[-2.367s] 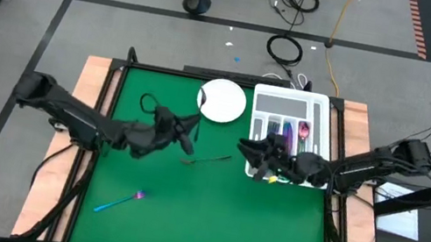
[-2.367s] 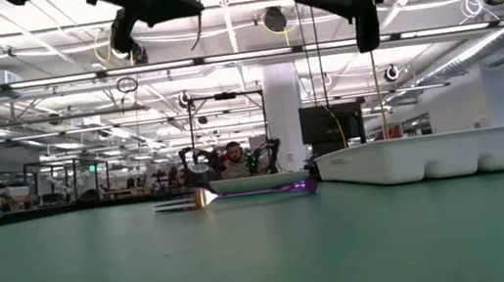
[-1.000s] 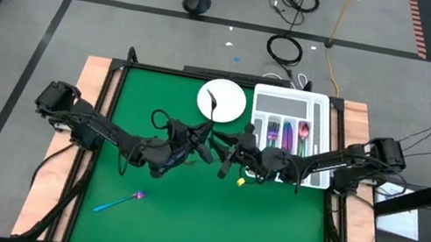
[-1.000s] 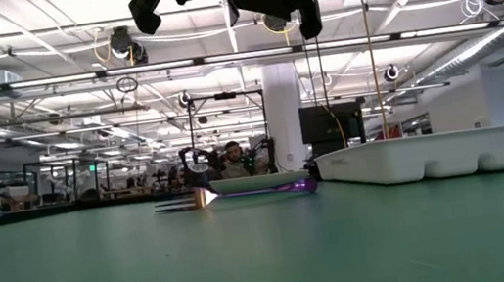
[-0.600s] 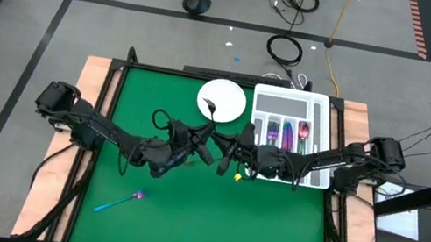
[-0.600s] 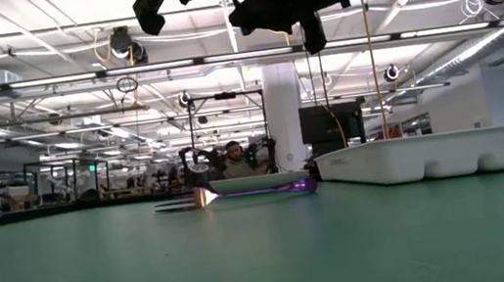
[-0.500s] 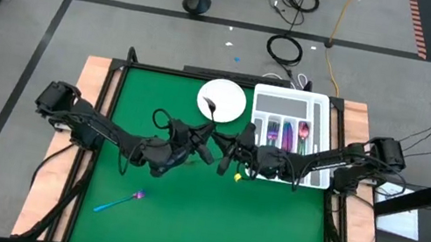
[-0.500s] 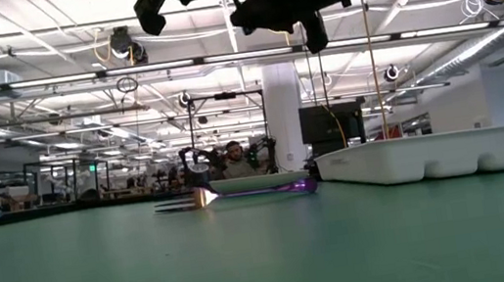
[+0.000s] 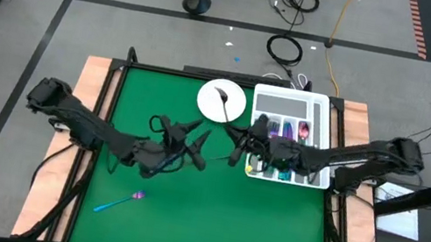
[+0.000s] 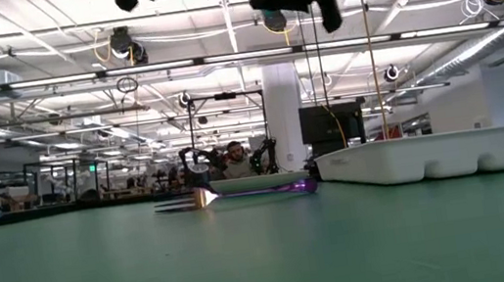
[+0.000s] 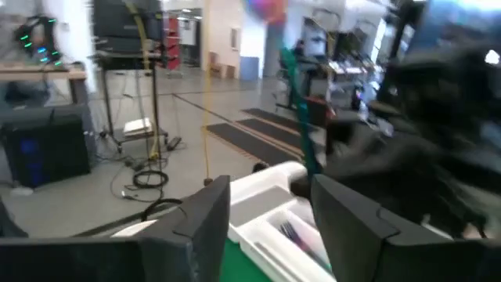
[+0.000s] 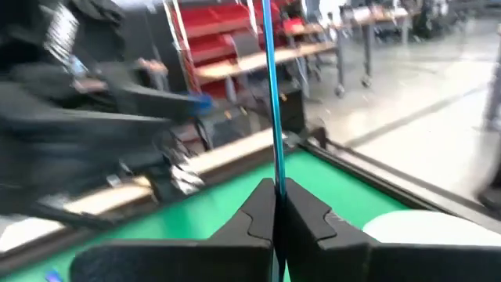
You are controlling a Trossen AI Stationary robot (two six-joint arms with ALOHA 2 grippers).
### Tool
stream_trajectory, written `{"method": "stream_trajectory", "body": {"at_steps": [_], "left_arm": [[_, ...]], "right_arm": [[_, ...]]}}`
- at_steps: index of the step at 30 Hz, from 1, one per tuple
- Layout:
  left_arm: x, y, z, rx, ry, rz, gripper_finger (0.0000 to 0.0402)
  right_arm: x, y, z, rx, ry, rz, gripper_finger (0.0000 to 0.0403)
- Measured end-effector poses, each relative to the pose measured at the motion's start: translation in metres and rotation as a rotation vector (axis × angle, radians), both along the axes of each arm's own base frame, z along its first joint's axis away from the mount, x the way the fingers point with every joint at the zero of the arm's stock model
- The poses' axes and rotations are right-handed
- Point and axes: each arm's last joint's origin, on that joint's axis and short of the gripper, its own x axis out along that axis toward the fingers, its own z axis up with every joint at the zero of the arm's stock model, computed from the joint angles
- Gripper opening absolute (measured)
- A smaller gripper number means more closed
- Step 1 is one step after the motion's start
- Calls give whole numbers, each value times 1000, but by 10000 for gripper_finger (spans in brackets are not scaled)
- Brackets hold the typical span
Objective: Sort silverware
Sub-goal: Put the iridescent fork into the white silverware tray
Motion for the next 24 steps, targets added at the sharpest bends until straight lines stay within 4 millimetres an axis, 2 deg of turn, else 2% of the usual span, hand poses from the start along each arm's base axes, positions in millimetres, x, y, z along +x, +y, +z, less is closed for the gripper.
{"method": "stream_trajectory", "body": {"at_steps": [4, 6, 11, 15, 18, 24], "left_arm": [[-17, -13, 6, 39, 104, -54, 200], [-26, -20, 1, 77, 209, -86, 202], [-50, -36, -39, 9, 340, -170, 203], [-65, -46, -72, -77, 327, -194, 203], [-73, -51, -86, -68, 361, -213, 203], [-74, -52, -85, -15, 406, -227, 203]], "right_arm": [[-25, -10, 10, 40, 121, -34, 0], [-38, -14, 14, 90, 168, -51, 0], [-68, -16, 8, 263, 324, -66, 0], [-89, -15, 4, 429, 404, -107, 0], [-106, -16, -4, 545, 396, -166, 0], [-142, -23, -16, 770, 205, -256, 0]]}}
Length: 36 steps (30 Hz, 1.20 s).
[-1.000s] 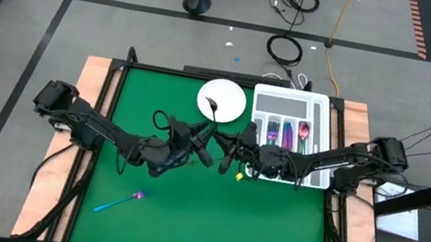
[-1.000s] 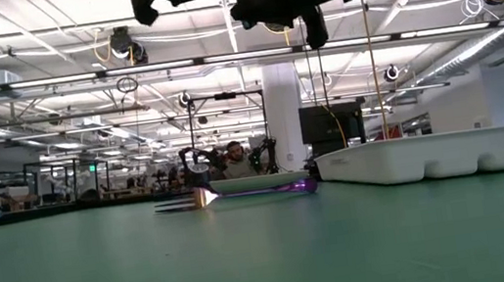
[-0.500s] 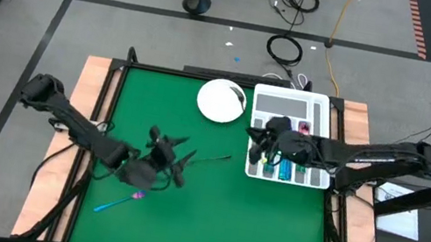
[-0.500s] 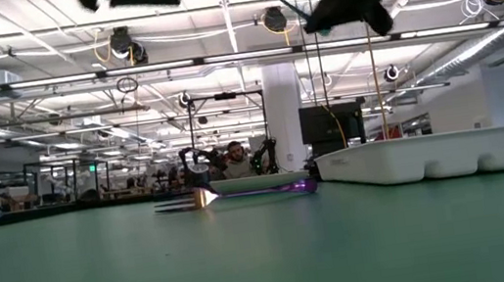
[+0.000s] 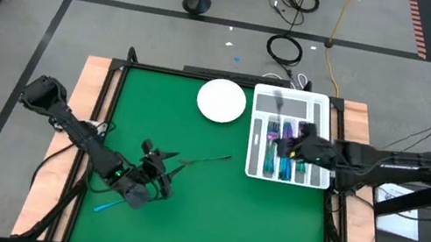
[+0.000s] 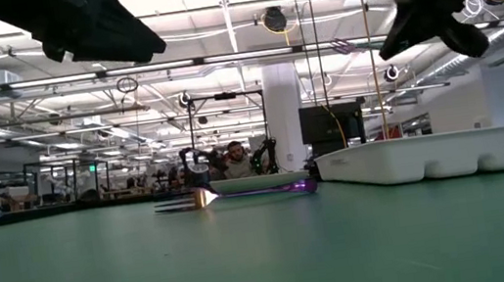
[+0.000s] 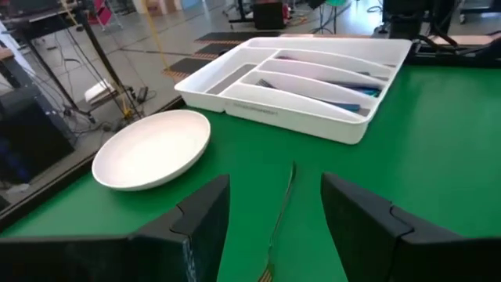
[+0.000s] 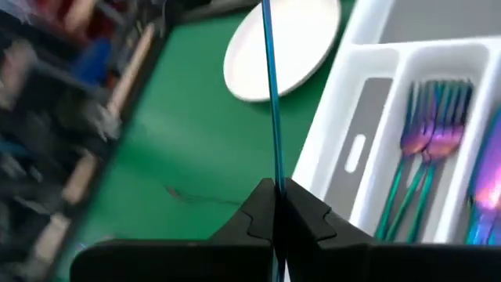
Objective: Sort silverware
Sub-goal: Put the iridescent fork into the white silverware tray
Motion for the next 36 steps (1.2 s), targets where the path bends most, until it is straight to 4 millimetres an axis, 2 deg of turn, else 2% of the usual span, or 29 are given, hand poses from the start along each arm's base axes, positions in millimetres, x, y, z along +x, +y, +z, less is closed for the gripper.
{"method": "stream_trajectory", "body": {"at_steps": [3, 7, 13, 17, 24, 36], "left_arm": [[0, 0, 0, 6, 6, -1, 203], [0, 0, 0, 7, 6, -1, 203], [0, 0, 0, 6, 5, -1, 203], [0, 0, 0, 6, 4, -1, 203], [0, 0, 0, 0, -3, -1, 203], [1, 1, 0, 1, -2, 2, 203]], "right_arm": [[-13, -6, -1, 87, -71, -65, 0], [-20, -9, -13, 227, -90, -125, 0], [-15, -5, -49, 415, -68, -120, 0], [-8, -3, -64, 438, -125, -90, 0], [-10, 2, -93, 504, -65, -158, 0], [-8, 2, -106, 511, 11, -200, 0]]}}
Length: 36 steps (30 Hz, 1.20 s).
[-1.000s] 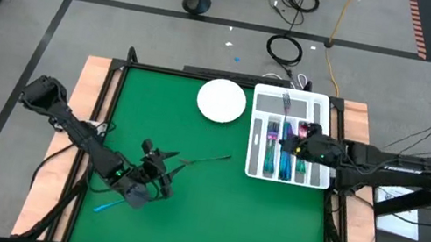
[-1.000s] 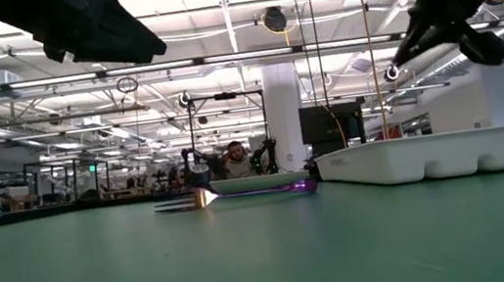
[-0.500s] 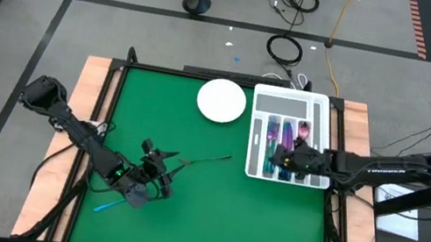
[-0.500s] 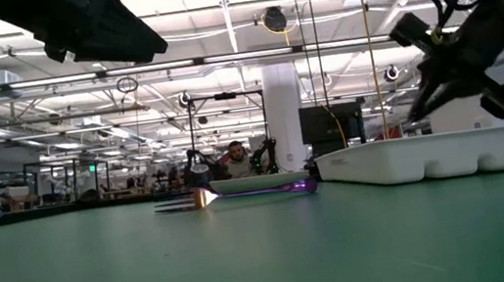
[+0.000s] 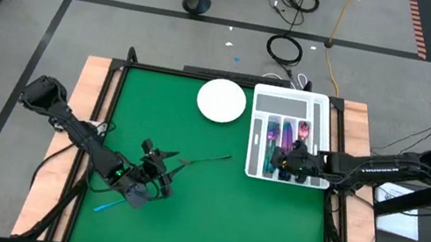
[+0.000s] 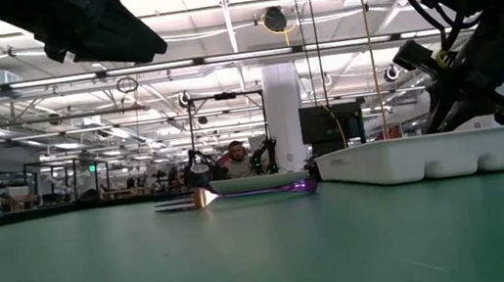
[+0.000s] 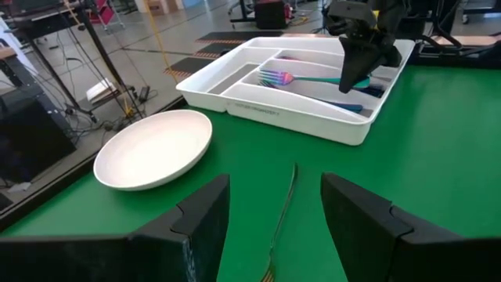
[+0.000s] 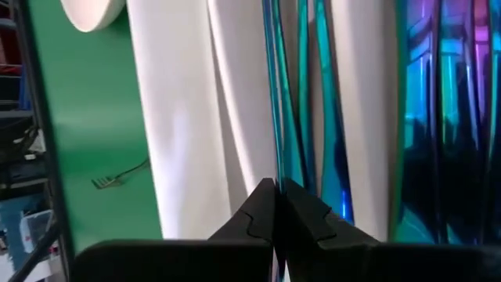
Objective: Sort silverware
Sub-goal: Put the iridescent fork into the white silverware tray
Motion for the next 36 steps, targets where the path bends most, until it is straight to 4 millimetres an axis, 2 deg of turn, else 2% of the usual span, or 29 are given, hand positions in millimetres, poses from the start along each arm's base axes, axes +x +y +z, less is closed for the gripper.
{"method": "stream_trajectory", "body": {"at_steps": [9, 20, 27, 31, 36], "left_arm": [[0, 0, 0, -1, 0, -1, 203], [0, 0, 0, -4, 0, -3, 203], [0, 0, 0, -5, 3, -7, 203], [0, 0, 0, -5, 3, -7, 203], [0, 0, 0, -8, 1, -6, 203]], "right_arm": [[3, 0, -1, -8, -9, 11, 15], [3, 0, 0, -30, -9, 34, 87], [-1, -1, 10, -52, -68, 59, 124], [-4, -4, 12, -27, -67, 68, 126], [-10, -7, 6, 19, 17, 102, 118]]}}
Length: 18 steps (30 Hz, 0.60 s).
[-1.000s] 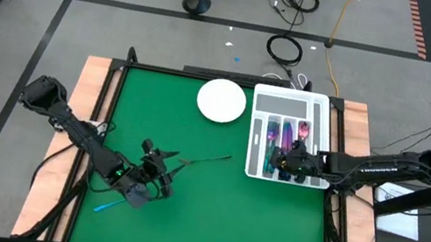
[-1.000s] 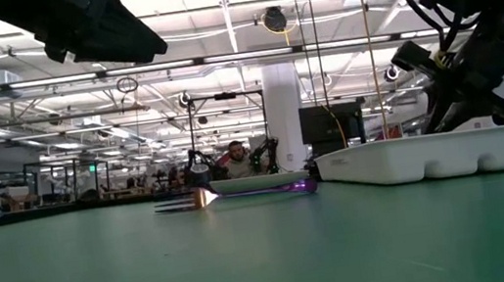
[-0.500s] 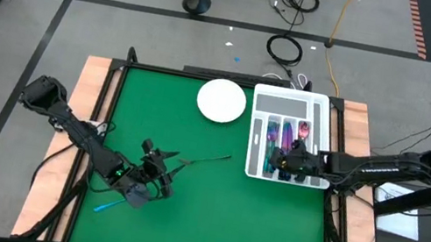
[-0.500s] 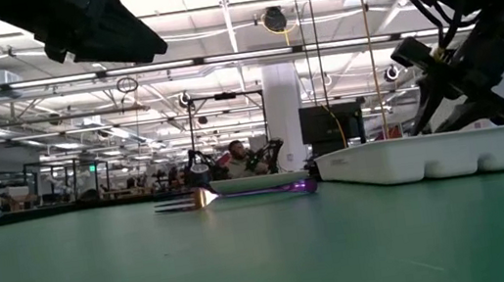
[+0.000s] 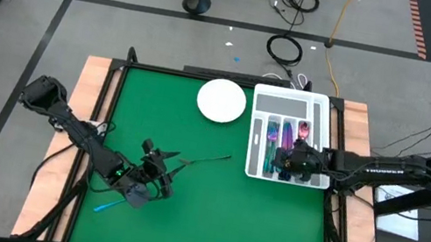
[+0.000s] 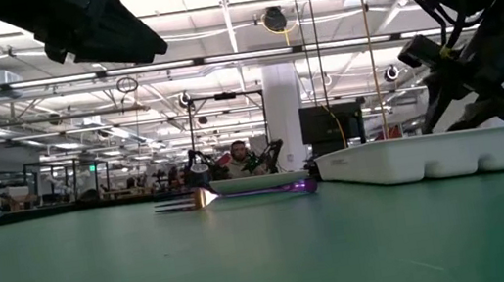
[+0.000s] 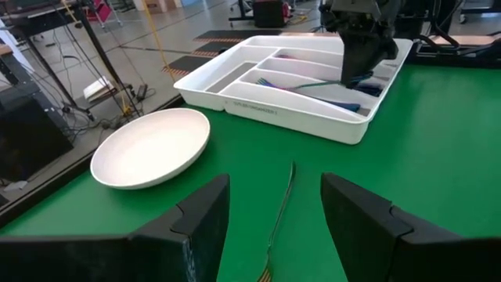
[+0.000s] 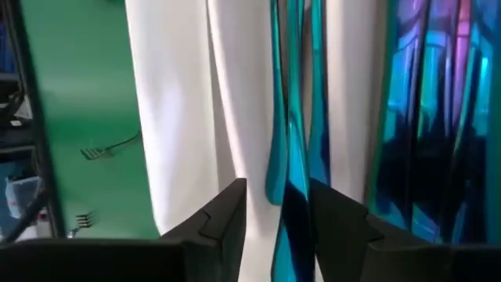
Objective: Sort silverware
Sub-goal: Put the iridescent fork into the white silverware tray
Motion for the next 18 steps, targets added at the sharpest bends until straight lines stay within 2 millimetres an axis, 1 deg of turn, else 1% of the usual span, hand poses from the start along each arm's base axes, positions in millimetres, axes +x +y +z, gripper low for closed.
{"method": "stream_trajectory", "body": {"at_steps": [4, 9, 14, 16, 18], "left_arm": [[0, 0, 0, -1, -1, 0, 203], [0, 0, 0, -1, -1, 0, 203], [0, 0, 0, -2, -3, 1, 203], [0, 0, 0, -2, -3, 1, 203], [0, 0, 0, -3, -3, 1, 203]], "right_arm": [[0, -3, 3, -19, 12, 19, 115], [2, -6, 21, -24, 91, 68, 114], [5, -10, 50, -71, 209, 150, 114], [8, -13, 66, -122, 225, 179, 114], [13, -14, 82, -182, 204, 205, 114]]}}
